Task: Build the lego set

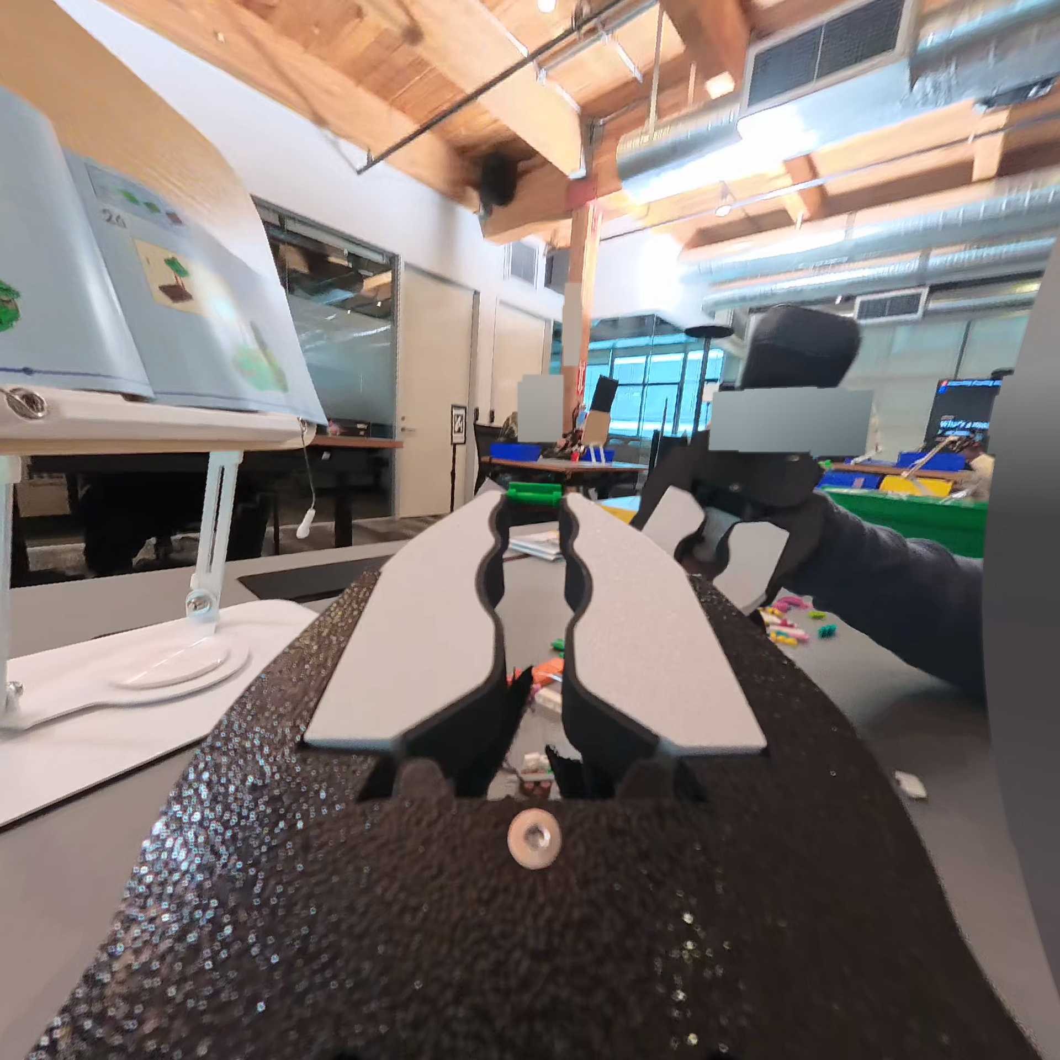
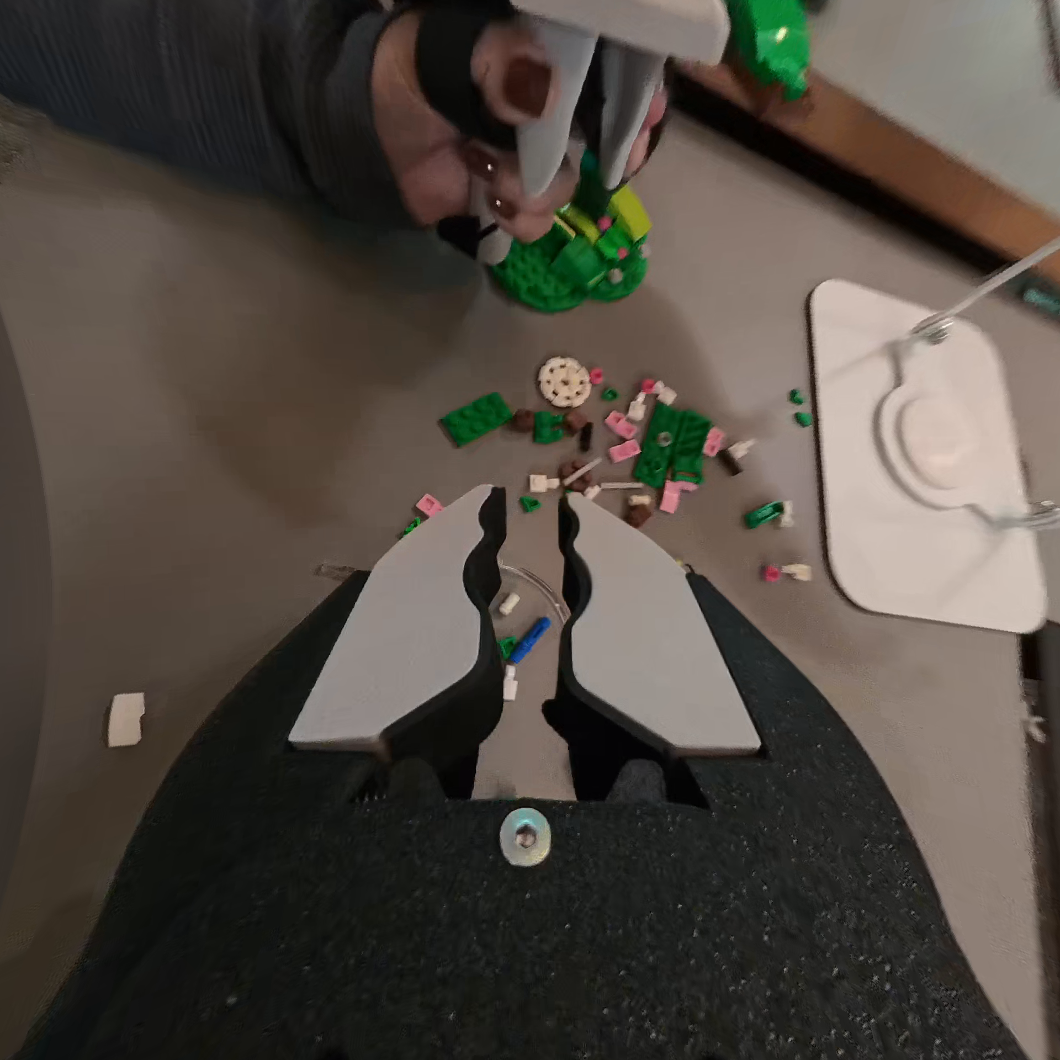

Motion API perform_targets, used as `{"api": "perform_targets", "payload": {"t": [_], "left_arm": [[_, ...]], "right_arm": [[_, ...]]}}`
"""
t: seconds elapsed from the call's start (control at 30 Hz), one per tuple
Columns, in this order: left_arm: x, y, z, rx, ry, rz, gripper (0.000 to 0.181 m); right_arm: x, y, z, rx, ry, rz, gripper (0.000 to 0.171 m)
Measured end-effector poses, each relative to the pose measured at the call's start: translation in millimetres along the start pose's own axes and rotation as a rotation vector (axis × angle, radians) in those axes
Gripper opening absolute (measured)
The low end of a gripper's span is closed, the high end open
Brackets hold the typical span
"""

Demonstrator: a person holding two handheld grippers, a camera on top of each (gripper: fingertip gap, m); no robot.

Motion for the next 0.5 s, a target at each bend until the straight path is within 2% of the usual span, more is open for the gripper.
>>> {"api": "perform_targets", "payload": {"t": [0.13, 0.3, 0.5], "left_arm": [[1, 4, -6, 0.024, 0.028, 0.03, 0.016], [0, 6, -6, 0.018, 0.025, 0.039, 0.015], [-2, 9, 0, 0.003, -0.003, 0.055, 0.015]], "right_arm": [[22, 2, -8, 0.03, 0.05, 0.07, 0.015], [40, 1, -26, 0.026, 0.198, 0.144, 0.014], [50, 3, -31, 0.059, 0.231, 0.213, 0.012]]}}
Point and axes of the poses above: each gripper's, where its closed fingertips meet, x out along the fingers, z out of its top, y = z × x across the jaws, the point moved 1 cm from there along -x, back along the fingers, and after that the axes turned 4 degrees about -z, right-handed, at the moved point
